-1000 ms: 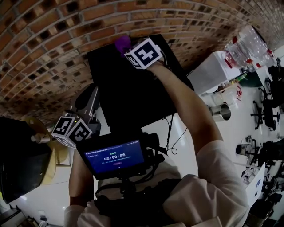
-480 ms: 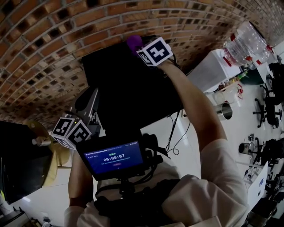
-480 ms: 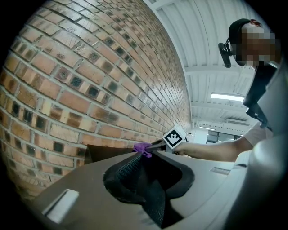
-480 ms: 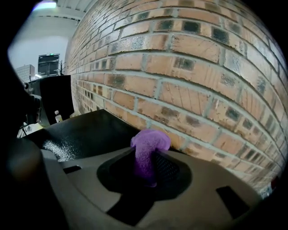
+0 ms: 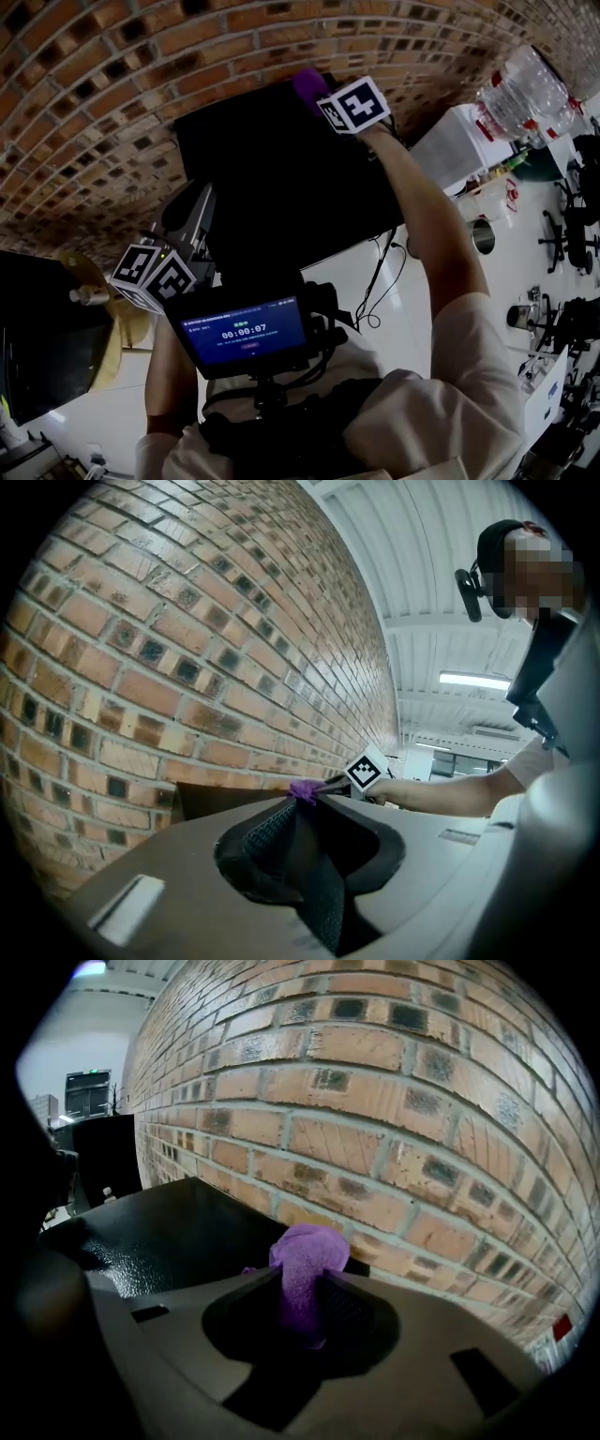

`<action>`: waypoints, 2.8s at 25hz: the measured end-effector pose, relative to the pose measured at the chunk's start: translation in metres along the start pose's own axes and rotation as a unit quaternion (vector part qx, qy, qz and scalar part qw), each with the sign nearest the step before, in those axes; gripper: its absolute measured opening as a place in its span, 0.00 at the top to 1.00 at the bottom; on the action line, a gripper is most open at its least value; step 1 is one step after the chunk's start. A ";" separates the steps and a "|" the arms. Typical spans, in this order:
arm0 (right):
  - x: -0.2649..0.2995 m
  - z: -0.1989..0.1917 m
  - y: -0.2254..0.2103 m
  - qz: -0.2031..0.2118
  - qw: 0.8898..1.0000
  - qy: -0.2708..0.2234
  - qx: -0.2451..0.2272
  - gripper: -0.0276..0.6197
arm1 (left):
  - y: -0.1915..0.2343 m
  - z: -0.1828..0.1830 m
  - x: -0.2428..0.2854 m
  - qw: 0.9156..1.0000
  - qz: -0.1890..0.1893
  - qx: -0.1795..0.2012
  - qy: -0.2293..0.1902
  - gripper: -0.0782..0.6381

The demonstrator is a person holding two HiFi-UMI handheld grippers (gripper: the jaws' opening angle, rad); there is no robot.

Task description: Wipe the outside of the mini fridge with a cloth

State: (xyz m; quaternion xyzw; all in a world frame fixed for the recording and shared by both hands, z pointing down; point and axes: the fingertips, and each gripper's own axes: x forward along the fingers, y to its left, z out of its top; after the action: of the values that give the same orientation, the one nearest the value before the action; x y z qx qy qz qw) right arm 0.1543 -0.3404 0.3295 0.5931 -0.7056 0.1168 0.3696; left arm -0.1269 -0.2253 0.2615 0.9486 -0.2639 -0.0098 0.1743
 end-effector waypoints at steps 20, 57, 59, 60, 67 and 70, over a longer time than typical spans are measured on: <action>-0.047 -0.015 -0.051 -0.080 0.997 0.010 -0.008 0.78 | 0.018 -0.001 -0.023 1.000 0.010 -0.014 -0.007 0.82; -0.087 0.095 0.335 0.146 0.976 -0.129 -0.094 0.78 | 0.068 -0.014 -0.110 0.999 -0.003 -0.047 -0.017 0.82; -0.084 0.085 0.331 0.148 0.977 -0.118 -0.095 0.78 | 0.062 -0.013 -0.105 0.999 -0.003 -0.046 -0.017 0.82; -0.084 0.080 0.327 0.147 0.978 -0.115 -0.094 0.78 | 0.059 -0.012 -0.102 0.999 -0.003 -0.046 -0.016 0.82; -0.087 0.054 0.285 0.131 0.983 -0.103 -0.074 0.78 | 0.039 -0.013 -0.079 0.999 -0.004 -0.043 -0.014 0.82; -0.088 0.044 0.269 0.127 0.985 -0.098 -0.069 0.78 | 0.030 -0.011 -0.070 0.999 -0.007 -0.037 -0.014 0.82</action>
State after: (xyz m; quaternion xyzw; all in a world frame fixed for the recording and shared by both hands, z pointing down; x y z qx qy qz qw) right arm -0.1093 -0.2284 0.3140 0.4806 -0.8144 0.0550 0.3206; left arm -0.2011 -0.2102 0.2771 0.9430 -0.2596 -0.0341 0.2052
